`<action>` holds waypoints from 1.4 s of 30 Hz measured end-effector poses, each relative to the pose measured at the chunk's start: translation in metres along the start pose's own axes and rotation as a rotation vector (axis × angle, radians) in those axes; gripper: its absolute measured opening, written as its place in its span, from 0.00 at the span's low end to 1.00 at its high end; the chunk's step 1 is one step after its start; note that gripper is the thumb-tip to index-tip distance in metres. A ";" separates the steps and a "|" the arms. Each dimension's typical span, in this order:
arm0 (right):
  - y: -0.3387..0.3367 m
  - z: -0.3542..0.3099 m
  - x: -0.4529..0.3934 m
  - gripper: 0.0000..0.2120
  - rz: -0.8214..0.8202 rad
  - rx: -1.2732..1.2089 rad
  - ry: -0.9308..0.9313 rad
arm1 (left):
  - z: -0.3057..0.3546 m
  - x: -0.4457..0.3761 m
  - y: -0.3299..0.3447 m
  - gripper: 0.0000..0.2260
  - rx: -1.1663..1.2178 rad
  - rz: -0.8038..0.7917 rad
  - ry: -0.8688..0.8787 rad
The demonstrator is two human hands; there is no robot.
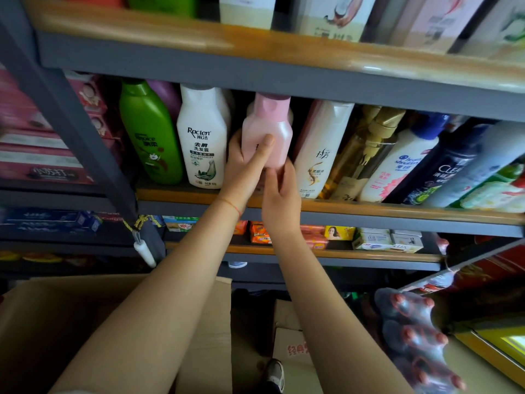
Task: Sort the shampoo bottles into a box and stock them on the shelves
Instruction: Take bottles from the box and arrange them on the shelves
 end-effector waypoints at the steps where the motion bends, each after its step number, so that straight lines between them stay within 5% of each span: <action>1: -0.003 0.000 0.004 0.10 0.025 0.034 -0.020 | -0.001 0.001 0.001 0.42 -0.012 -0.005 -0.011; 7: -0.019 0.001 0.020 0.22 0.156 0.188 -0.102 | -0.003 0.005 0.010 0.30 -0.007 -0.031 -0.032; 16: -0.024 0.001 0.020 0.23 0.149 0.133 -0.089 | -0.004 0.008 0.015 0.27 0.000 0.014 -0.031; 21: -0.018 -0.006 0.031 0.13 0.163 0.044 -0.066 | 0.008 0.023 0.005 0.21 -0.074 -0.034 -0.046; 27: 0.024 -0.025 0.038 0.09 0.014 -0.051 -0.080 | 0.007 0.057 -0.091 0.06 -0.066 0.466 0.127; 31: 0.065 -0.036 0.034 0.15 -0.159 -0.149 -0.046 | 0.000 0.036 -0.097 0.23 -0.136 0.342 0.033; 34: 0.083 -0.032 0.017 0.16 -0.188 -0.191 0.051 | -0.002 0.032 -0.091 0.20 -0.068 0.274 0.050; 37: 0.090 -0.029 0.004 0.29 -0.153 -0.125 0.099 | 0.003 0.027 -0.090 0.15 -0.003 0.236 0.044; 42: 0.098 -0.033 -0.009 0.28 -0.124 -0.091 0.080 | 0.006 0.014 -0.090 0.12 0.072 0.229 0.022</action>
Point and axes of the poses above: each hand's wrist, its own x-axis away from the middle knuckle, its own y-axis out of the palm, z = x × y, the point moved 8 cm from there along -x, towards the middle knuckle, and after that the axes turned 3 degrees about x, right-handed, at the moved point
